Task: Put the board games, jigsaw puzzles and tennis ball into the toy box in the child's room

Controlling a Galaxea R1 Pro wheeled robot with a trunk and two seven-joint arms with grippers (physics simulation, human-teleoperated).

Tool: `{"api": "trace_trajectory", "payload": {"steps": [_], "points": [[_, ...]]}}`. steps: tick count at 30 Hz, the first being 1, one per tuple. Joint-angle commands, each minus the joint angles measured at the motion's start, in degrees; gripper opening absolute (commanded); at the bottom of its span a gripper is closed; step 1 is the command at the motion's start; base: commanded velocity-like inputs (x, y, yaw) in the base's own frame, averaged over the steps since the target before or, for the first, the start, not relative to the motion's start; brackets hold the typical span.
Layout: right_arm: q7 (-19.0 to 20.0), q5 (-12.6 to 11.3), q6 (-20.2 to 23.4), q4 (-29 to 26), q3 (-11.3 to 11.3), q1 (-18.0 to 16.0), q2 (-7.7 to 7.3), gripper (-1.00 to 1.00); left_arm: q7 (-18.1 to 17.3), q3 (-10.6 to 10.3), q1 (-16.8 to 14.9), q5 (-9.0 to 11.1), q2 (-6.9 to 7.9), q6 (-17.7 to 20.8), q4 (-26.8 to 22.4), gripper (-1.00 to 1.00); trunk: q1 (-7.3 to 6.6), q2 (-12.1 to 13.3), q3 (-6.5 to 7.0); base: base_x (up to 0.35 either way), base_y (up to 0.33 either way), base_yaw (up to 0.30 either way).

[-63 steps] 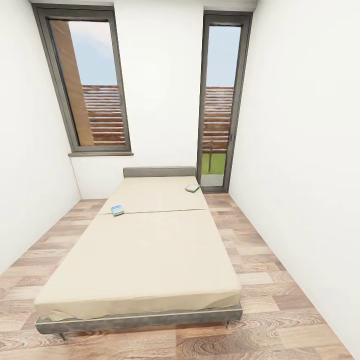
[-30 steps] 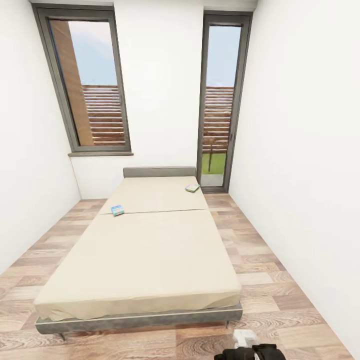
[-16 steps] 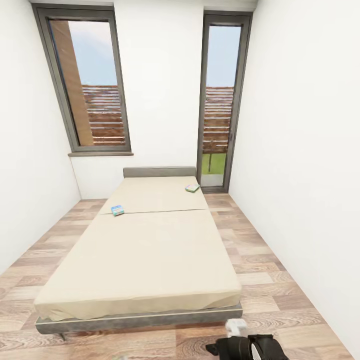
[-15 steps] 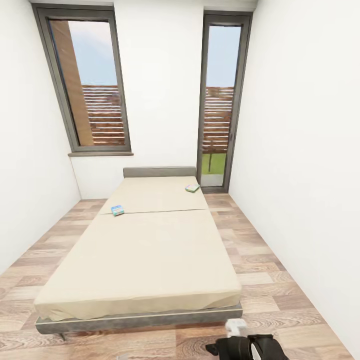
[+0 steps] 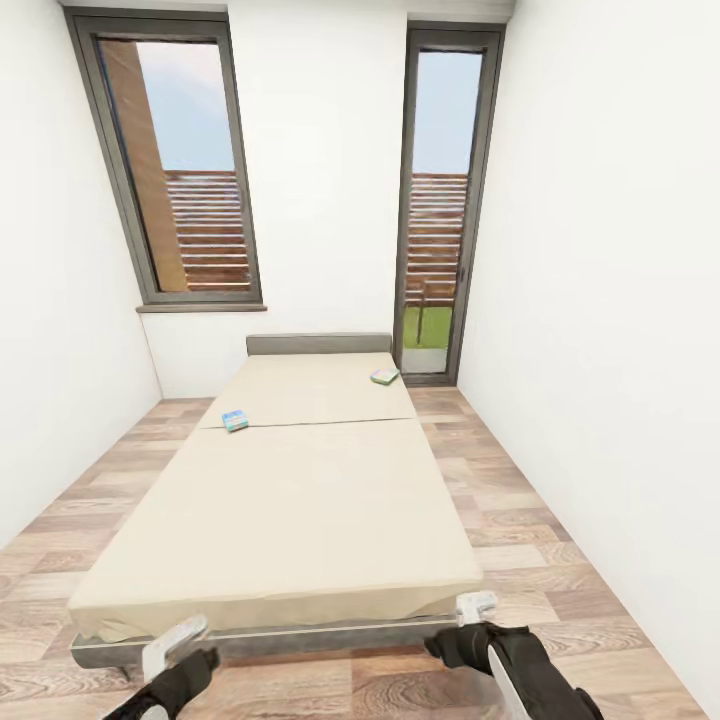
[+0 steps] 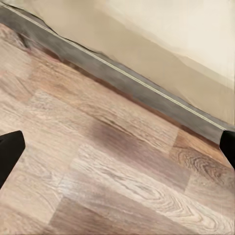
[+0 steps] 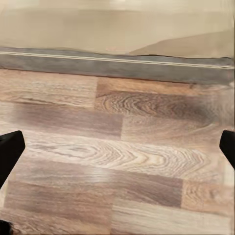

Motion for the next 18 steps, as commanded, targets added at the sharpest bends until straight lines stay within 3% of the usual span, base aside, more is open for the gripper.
{"api": "trace_trajectory", "payload": {"steps": [1, 3, 4, 6, 9, 15, 18], "points": [[0.0, 0.0, 0.3, -0.1, 0.0, -0.1, 0.00, 1.00, 0.4, 0.1, 0.0, 0.6, -0.04, 0.1, -0.1, 1.00, 0.00, 0.0, -0.06, 0.000, 0.000, 0.000], [-4.8, -0.2, 0.2, -0.9, 0.1, -2.1, 0.00, 1.00, 2.8, 0.2, -1.4, 0.2, -0.26, -0.2, -1.4, 1.00, 0.00, 0.0, -0.06, 0.000, 0.000, 0.000], [-4.8, -0.2, 0.2, -0.9, 0.1, -2.1, 0.00, 1.00, 2.8, 0.2, -1.4, 0.2, -0.26, -0.2, -1.4, 1.00, 0.00, 0.0, -0.06, 0.000, 0.000, 0.000], [-9.1, -0.3, -0.1, -1.5, 0.1, -4.0, 0.00, 1.00, 4.3, 0.2, -3.0, 0.0, -0.55, -0.4, -2.4, 1.00, 0.00, 0.0, -0.06, 0.000, 0.000, 0.000], [-12.5, -0.4, -1.0, -2.0, -0.3, -5.5, 0.00, 1.00, 5.0, 0.2, -4.1, -0.1, -0.80, -0.5, -3.3, 1.00, 0.00, 0.0, -0.06, 0.000, 0.000, 0.000], [-16.0, -0.4, -4.3, -2.6, -1.7, -6.8, 0.00, 1.00, 4.3, 0.2, -5.2, 0.0, -1.29, -0.5, -4.0, 1.00, 0.00, 0.0, -0.06, 0.000, 0.000, 0.000], [-17.3, -0.5, -7.0, -3.3, -3.1, -7.3, -0.01, 1.00, 1.9, 0.2, -5.6, 0.8, -1.52, -0.4, -4.3, 1.00, 0.00, 0.0, -0.06, 0.000, 0.000, 0.000]]}}
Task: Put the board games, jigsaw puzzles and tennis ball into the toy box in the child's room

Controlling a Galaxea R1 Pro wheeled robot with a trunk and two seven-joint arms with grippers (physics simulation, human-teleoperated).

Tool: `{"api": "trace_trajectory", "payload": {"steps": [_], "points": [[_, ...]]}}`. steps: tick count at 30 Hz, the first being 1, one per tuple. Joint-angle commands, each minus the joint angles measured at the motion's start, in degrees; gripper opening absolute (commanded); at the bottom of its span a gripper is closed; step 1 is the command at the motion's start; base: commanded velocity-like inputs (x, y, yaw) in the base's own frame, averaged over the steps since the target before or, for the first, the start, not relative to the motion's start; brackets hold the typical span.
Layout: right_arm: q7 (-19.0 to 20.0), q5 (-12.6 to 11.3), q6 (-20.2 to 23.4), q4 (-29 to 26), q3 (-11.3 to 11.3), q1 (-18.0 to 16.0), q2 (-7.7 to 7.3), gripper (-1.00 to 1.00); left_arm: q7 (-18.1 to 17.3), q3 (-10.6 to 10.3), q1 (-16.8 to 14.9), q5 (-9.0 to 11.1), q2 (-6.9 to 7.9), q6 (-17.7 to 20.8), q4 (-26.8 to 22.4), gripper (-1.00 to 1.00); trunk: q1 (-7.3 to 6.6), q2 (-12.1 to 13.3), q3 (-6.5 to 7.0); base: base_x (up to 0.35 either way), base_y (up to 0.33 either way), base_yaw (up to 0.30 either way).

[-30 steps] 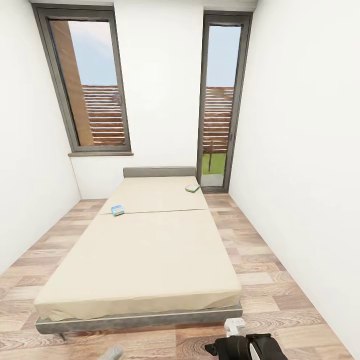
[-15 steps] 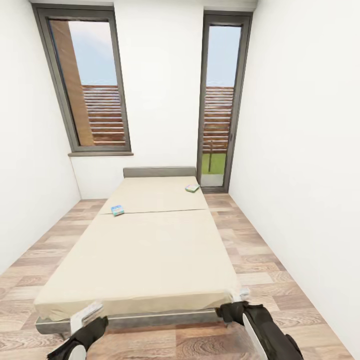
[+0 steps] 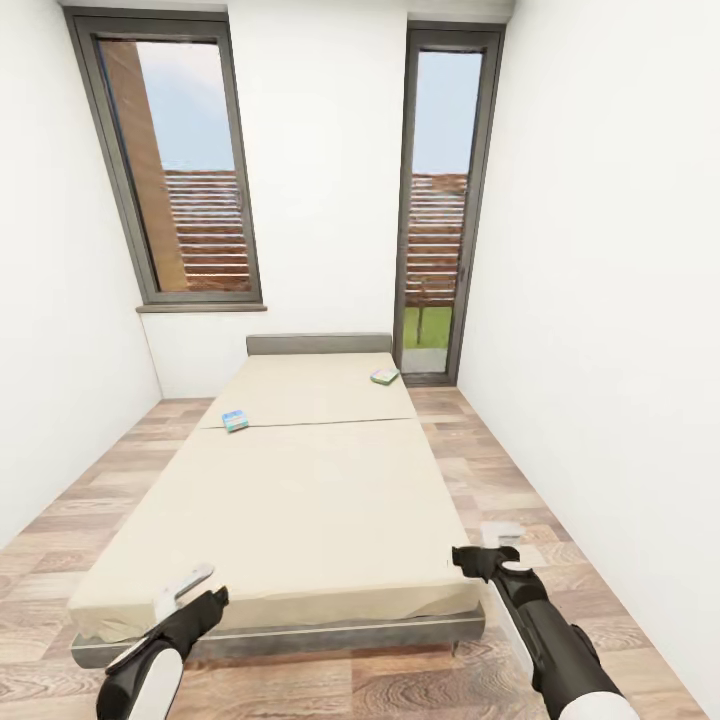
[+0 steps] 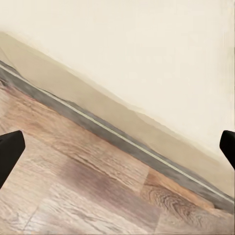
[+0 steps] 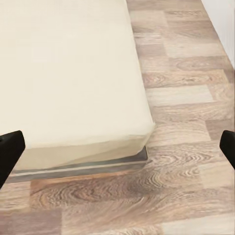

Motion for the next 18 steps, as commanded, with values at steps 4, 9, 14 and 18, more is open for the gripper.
{"api": "trace_trajectory", "payload": {"steps": [4, 9, 14, 18], "points": [[-1.5, -0.1, -2.3, -1.0, -1.6, -0.5, -0.04, 1.00, -6.4, 0.1, -0.5, 4.1, -0.23, 0.9, -0.3, 1.00, 0.00, 0.0, -0.07, 0.000, 0.000, 0.000], [-2.1, -0.1, -3.6, -1.6, -2.5, -0.7, -0.06, 1.00, -14.0, 0.1, -0.8, 9.9, -0.29, 2.5, -0.2, 1.00, 0.00, 0.0, -0.07, 0.000, 0.000, 0.000], [-2.3, -0.1, -4.4, -1.9, -3.0, -0.8, -0.14, 1.00, -19.3, 0.1, -1.0, 14.8, -0.32, 4.4, -0.1, 1.00, 0.00, 0.0, -0.07, 0.000, 0.000, 0.000], [-2.4, -0.1, -4.7, -2.1, -3.2, -0.8, -0.20, 1.00, -22.7, 0.1, -1.0, 17.6, -0.34, 5.6, 0.0, 1.00, 0.00, 0.0, -0.07, 0.000, 0.000, 0.000]]}}
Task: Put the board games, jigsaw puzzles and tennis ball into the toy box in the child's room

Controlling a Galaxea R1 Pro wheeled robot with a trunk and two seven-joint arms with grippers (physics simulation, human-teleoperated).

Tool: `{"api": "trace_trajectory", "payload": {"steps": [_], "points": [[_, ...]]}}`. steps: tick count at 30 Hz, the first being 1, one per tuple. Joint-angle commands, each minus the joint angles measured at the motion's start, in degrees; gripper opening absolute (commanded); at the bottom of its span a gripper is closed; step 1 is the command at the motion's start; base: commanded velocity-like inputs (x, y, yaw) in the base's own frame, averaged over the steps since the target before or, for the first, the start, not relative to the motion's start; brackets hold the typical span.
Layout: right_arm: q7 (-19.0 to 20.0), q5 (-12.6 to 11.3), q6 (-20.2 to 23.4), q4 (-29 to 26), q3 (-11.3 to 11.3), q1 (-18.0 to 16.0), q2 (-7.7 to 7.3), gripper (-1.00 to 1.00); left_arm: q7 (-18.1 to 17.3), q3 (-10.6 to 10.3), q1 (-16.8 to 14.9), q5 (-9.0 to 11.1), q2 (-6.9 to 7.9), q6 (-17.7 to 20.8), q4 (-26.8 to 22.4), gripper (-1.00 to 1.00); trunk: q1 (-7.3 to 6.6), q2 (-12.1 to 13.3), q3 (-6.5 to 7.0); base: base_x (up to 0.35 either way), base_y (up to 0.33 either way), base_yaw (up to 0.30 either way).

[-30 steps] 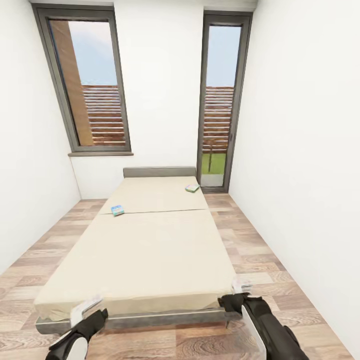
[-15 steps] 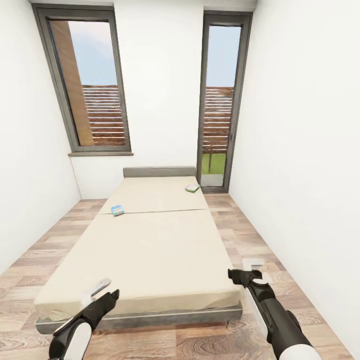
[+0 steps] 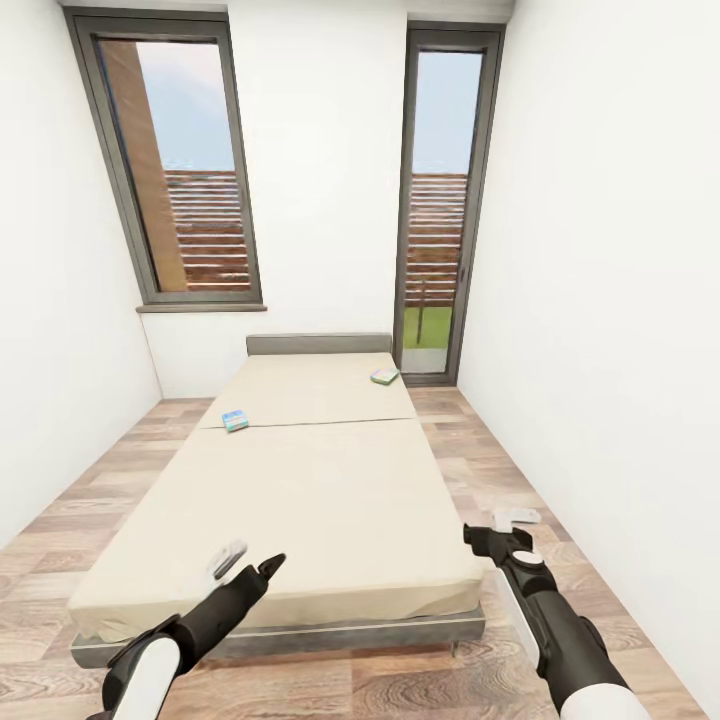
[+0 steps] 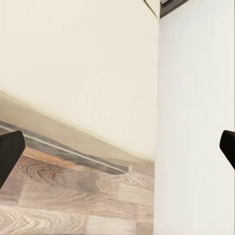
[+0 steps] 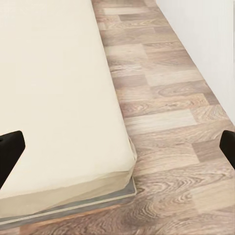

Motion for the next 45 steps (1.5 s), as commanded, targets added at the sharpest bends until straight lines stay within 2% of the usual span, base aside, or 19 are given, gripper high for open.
{"api": "trace_trajectory", "payload": {"steps": [1, 3, 4, 6, 9, 11, 23, 28, 30, 31, 33, 34, 35, 36, 38, 39, 41, 42, 45], "points": [[-0.2, -0.1, 0.3, -0.1, 0.0, 0.0, 0.00, 1.00, 0.4, 0.1, 0.0, 0.6, -0.05, 0.4, -0.1, 1.00, 0.00, 0.0, -0.07, 0.000, 0.000, 0.000], [-0.2, -0.1, 0.2, -0.1, -0.1, -0.1, -0.03, 1.00, -1.9, 0.1, -0.1, 1.7, -0.06, 0.8, 0.0, 1.00, 0.00, 0.0, -0.07, 0.000, 0.000, 0.000], [-0.2, -0.1, 0.2, -0.1, -0.1, -0.1, -0.03, 1.00, -1.9, 0.1, -0.1, 1.7, -0.06, 0.8, 0.0, 1.00, 0.00, 0.0, -0.07, 0.000, 0.000, 0.000], [-0.2, -0.1, 0.2, -0.2, -0.1, -0.1, -0.04, 1.00, -4.7, 0.1, -0.1, 2.5, -0.04, 1.2, 0.1, 1.00, 0.00, 0.0, -0.07, 0.000, 0.000, 0.000], [-0.2, -0.1, 0.1, -0.2, -0.1, -0.1, -0.05, 1.00, -6.1, 0.1, -0.1, 2.7, -0.01, 1.3, 0.3, 1.00, 0.00, 0.0, -0.07, 0.000, 0.000, 0.000], [-0.2, -0.1, 0.1, -0.2, -0.2, -0.1, -0.05, 1.00, -8.5, 0.1, -0.1, 3.1, 0.06, 1.4, 0.5, 1.00, 0.00, 0.0, -0.07, 0.000, 0.000, 0.000], [1.0, -0.2, 0.4, -0.2, -0.2, -0.1, -0.06, 1.00, -11.7, 0.2, -0.1, 3.6, 0.18, 1.7, 1.1, 1.00, 0.00, 0.0, -0.07, 0.000, 0.000, 0.000], [5.5, -0.2, 2.1, -0.2, -0.2, -0.1, -0.13, 1.00, -12.2, 0.2, -0.1, 3.6, 0.21, 1.7, 1.2, 1.00, 0.00, 0.0, -0.07, 0.000, 0.000, 0.000], [10.6, -0.1, 4.6, -0.3, -0.2, -0.1, -0.30, 1.00, -12.3, 0.3, -0.1, 3.6, 0.23, 1.7, 1.2, 1.00, 0.00, 0.0, -0.07, 0.000, 0.000, 0.000], [10.6, -0.1, 4.6, -0.3, -0.2, -0.1, -0.30, 1.00, -12.3, 0.3, -0.1, 3.6, 0.23, 1.7, 1.2, 1.00, 0.00, 0.0, -0.07, 0.000, 0.000, 0.000], [16.2, -0.1, 7.5, -0.8, -0.5, -0.1, -0.68, 1.00, -12.4, 0.4, -0.1, 3.6, 0.25, 1.7, 1.2, 1.00, 0.00, 0.0, -0.07, 0.000, 0.000, 0.000], [16.2, -0.1, 7.5, -0.8, -0.5, -0.1, -0.68, 1.00, -12.4, 0.4, -0.1, 3.6, 0.25, 1.7, 1.2, 1.00, 0.00, 0.0, -0.07, 0.000, 0.000, 0.000], [18.9, -0.1, 8.7, -1.3, -0.7, -0.1, -0.91, 1.00, -12.4, 0.4, -0.1, 3.6, 0.25, 1.7, 1.3, 1.00, 0.00, 0.0, -0.07, 0.000, 0.000, 0.000], [18.9, -0.1, 8.7, -1.3, -0.7, -0.1, -0.91, 1.00, -12.4, 0.4, -0.1, 3.6, 0.25, 1.7, 1.3, 1.00, 0.00, 0.0, -0.07, 0.000, 0.000, 0.000], [23.5, 0.0, 10.4, -2.7, -1.1, -0.1, -1.27, 1.00, -12.5, 0.5, -0.1, 3.6, 0.27, 1.7, 1.3, 1.00, 0.00, 0.0, -0.07, 0.000, 0.000, 0.000], [23.5, 0.0, 10.4, -2.7, -1.1, -0.1, -1.27, 1.00, -12.5, 0.5, -0.1, 3.6, 0.27, 1.7, 1.3, 1.00, 0.00, 0.0, -0.07, 0.000, 0.000, 0.000], [27.0, 0.0, 11.6, -4.1, -1.4, -0.1, -1.52, 1.00, -12.4, 0.7, -0.1, 3.6, 0.29, 1.7, 1.3, 1.00, 0.00, 0.0, -0.07, 0.000, 0.000, 0.000], [27.0, 0.0, 11.6, -4.1, -1.4, -0.1, -1.52, 1.00, -12.4, 0.7, -0.1, 3.6, 0.29, 1.7, 1.3, 1.00, 0.00, 0.0, -0.07, 0.000, 0.000, 0.000], [31.0, 0.1, 12.8, -5.3, -1.7, -0.1, -1.79, 1.00, -11.8, 1.4, -0.1, 3.7, 0.46, 1.8, 1.3, 1.00, 0.00, 0.0, -0.07, 0.000, 0.000, 0.000]]}}
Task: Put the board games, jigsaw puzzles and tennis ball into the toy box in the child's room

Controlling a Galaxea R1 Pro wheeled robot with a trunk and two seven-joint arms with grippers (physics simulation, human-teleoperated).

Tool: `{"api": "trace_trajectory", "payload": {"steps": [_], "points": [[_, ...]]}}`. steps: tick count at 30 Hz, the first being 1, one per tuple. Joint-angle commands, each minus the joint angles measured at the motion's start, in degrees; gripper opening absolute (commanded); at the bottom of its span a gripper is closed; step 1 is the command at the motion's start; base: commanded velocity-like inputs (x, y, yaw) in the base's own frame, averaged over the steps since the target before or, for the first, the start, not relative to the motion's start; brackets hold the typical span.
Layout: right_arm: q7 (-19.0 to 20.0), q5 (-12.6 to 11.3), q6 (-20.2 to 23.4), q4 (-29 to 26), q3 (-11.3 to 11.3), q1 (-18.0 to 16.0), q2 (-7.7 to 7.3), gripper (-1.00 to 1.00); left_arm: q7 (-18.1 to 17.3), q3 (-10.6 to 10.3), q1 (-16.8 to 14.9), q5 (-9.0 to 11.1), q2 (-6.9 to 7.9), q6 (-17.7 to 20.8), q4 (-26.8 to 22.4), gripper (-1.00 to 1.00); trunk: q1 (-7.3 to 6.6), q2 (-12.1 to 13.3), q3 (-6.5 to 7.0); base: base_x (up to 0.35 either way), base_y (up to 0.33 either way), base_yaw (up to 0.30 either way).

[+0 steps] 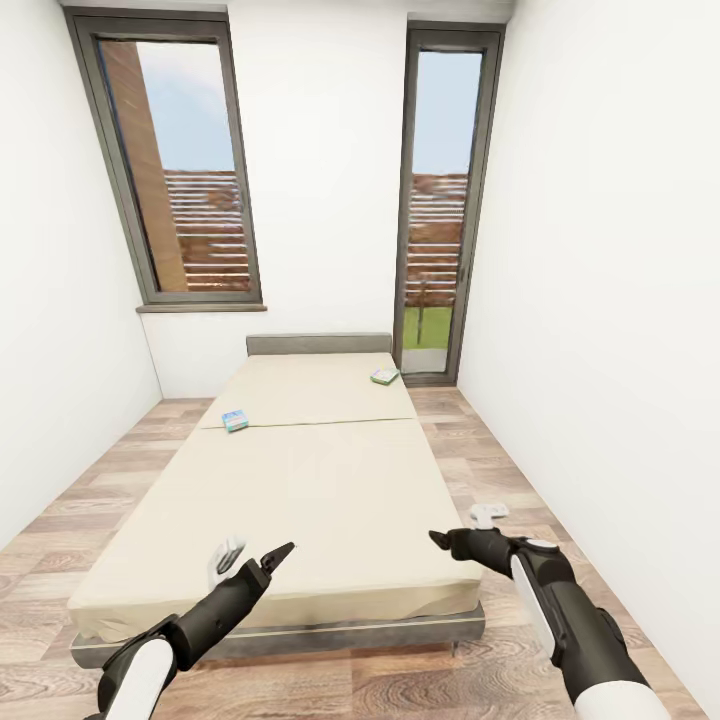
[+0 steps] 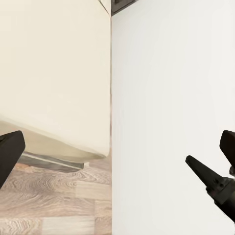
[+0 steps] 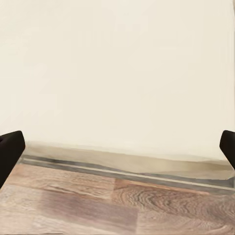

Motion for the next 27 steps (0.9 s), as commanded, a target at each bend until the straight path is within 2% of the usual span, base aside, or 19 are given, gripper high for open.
{"api": "trace_trajectory", "payload": {"steps": [1, 5, 7, 10, 12, 13, 15, 18, 19, 20, 22, 23, 25, 26, 27], "points": [[0.3, 0.0, 0.3, -0.1, -0.1, 0.0, 0.01, 1.00, -0.2, 0.2, 0.0, 0.0, -0.07, 0.4, 0.0, 1.00, 0.00, 0.0, -0.06, 0.000, 0.000, 0.000], [2.6, 0.0, 1.6, -0.5, -0.2, 0.0, -0.15, 1.00, 0.4, 1.5, 0.0, 0.3, 0.17, 0.5, -0.2, 1.00, 0.00, 0.0, -0.06, 0.000, 0.000, 0.000], [5.2, 0.0, 3.8, -0.8, -0.3, 0.0, -0.48, 1.00, 0.9, 2.9, 0.0, 1.0, 0.34, 1.0, -0.5, 1.00, 0.00, 0.0, -0.06, 0.000, 0.000, 0.000], [6.6, 0.0, 5.3, -1.0, -0.4, 0.0, -0.78, 1.00, 1.1, 3.4, 0.0, 1.5, 0.40, 1.7, -0.6, 1.00, 0.00, 0.0, -0.06, 0.000, 0.000, 0.000], [9.8, 0.0, 8.1, -1.2, -0.5, 0.0, -1.58, 1.00, 1.4, 4.2, 0.0, 3.1, 0.49, 4.0, -0.8, 1.00, 0.00, 0.0, -0.06, 0.000, 0.000, 0.000], [9.8, 0.0, 8.1, -1.2, -0.5, 0.0, -1.58, 1.00, 1.4, 4.2, 0.0, 3.1, 0.49, 4.0, -0.8, 1.00, 0.00, 0.0, -0.06, 0.000, 0.000, 0.000], [13.2, 0.0, 10.0, -1.3, -0.5, 0.0, -2.55, 1.00, 1.6, 4.6, 0.0, 5.1, 0.51, 6.7, -1.0, 1.00, 0.00, 0.0, -0.06, 0.000, 0.000, 0.000], [14.7, 0.1, 10.7, -1.3, -0.6, 0.0, -2.94, 1.00, 1.8, 4.8, 0.0, 6.1, 0.52, 7.9, -1.0, 1.00, 0.00, 0.0, -0.06, 0.000, 0.000, 0.000], [16.0, 0.2, 11.3, -1.4, -0.6, 0.0, -3.26, 1.00, 2.1, 4.9, 0.0, 7.1, 0.52, 8.9, -1.1, 1.00, 0.00, 0.0, -0.06, 0.000, 0.000, 0.000], [18.5, 0.3, 12.4, -1.4, -0.6, 0.0, -3.87, 1.00, 3.1, 5.2, 0.0, 10.1, 0.52, 10.8, -1.5, 1.00, 0.00, 0.0, -0.06, 0.000, 0.000, 0.000], [19.4, 0.3, 12.8, -1.5, -0.6, 0.0, -4.10, 1.00, 4.1, 5.3, 0.0, 12.4, 0.43, 11.5, -1.7, 1.00, 0.00, 0.0, -0.06, 0.000, 0.000, 0.000], [19.4, 0.3, 12.8, -1.5, -0.6, 0.0, -4.10, 1.00, 4.1, 5.3, 0.0, 12.4, 0.43, 11.5, -1.7, 1.00, 0.00, 0.0, -0.06, 0.000, 0.000, 0.000], [20.0, 0.4, 13.1, -1.5, -0.7, 0.0, -4.28, 1.00, 5.5, 5.4, 0.0, 14.9, 0.30, 12.0, -1.7, 1.00, 0.00, 0.0, -0.06, 0.000, 0.000, 0.000], [20.0, 0.4, 13.1, -1.5, -0.7, 0.0, -4.28, 1.00, 5.5, 5.4, 0.0, 14.9, 0.30, 12.0, -1.7, 1.00, 0.00, 0.0, -0.06, 0.000, 0.000, 0.000], [20.2, 0.4, 13.2, -1.5, -0.7, 0.0, -4.35, 1.00, 6.4, 5.4, 0.0, 16.2, 0.24, 12.2, -1.7, 1.00, 0.00, 0.0, -0.06, 0.000, 0.000, 0.000]]}}
